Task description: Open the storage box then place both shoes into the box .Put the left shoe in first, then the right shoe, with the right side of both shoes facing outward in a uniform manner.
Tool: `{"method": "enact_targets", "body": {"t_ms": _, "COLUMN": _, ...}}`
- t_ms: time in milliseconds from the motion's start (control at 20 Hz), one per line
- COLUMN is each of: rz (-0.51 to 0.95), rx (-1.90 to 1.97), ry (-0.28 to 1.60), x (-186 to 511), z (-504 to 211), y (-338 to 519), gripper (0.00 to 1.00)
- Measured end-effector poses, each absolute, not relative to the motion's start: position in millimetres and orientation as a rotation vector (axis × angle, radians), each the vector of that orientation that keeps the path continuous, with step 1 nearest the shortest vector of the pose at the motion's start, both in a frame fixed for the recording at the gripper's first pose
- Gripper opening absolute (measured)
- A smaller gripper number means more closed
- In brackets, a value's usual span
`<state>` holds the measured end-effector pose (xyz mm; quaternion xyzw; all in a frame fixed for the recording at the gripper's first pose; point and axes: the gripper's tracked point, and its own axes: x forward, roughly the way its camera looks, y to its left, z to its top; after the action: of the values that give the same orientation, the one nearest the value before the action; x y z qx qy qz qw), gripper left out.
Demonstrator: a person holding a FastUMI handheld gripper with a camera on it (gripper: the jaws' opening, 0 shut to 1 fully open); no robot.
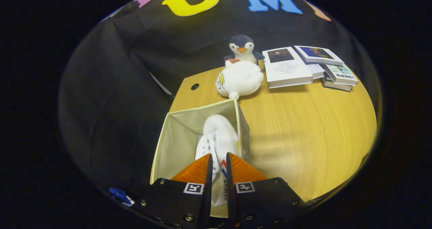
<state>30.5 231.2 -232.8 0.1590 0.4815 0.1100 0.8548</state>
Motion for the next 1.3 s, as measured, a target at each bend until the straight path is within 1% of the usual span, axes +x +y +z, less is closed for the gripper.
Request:
{"method": "enact_targets", "body": {"t_ms": 150, "rz": 0.218, "rx": 0.331, "ry": 0.917, "x": 41, "z": -206, "y": 210, "gripper": 1.0}}
{"method": "enact_targets", "body": {"t_ms": 300, "rz": 0.211, "rx": 0.285, "ry": 0.798, "x": 42, "z": -163, "y": 180, "gripper": 0.98}}
{"method": "enact_targets", "body": {"t_ms": 600, "rz": 0.155, "rx": 0.207, "ry": 0.588, "x": 35, "z": -92, "y": 105, "gripper": 0.98}}
{"method": "enact_targets", "body": {"t_ms": 950, "rz": 0.069, "rx": 0.143, "ry": 0.392, "x": 7, "z": -34, "y": 23, "gripper": 0.98}}
{"method": "enact_targets", "body": {"t_ms": 1300, "rz": -0.065, "rx": 0.056, "ry": 0.238, "x": -28, "z": 17, "y": -46, "gripper": 0.98}}
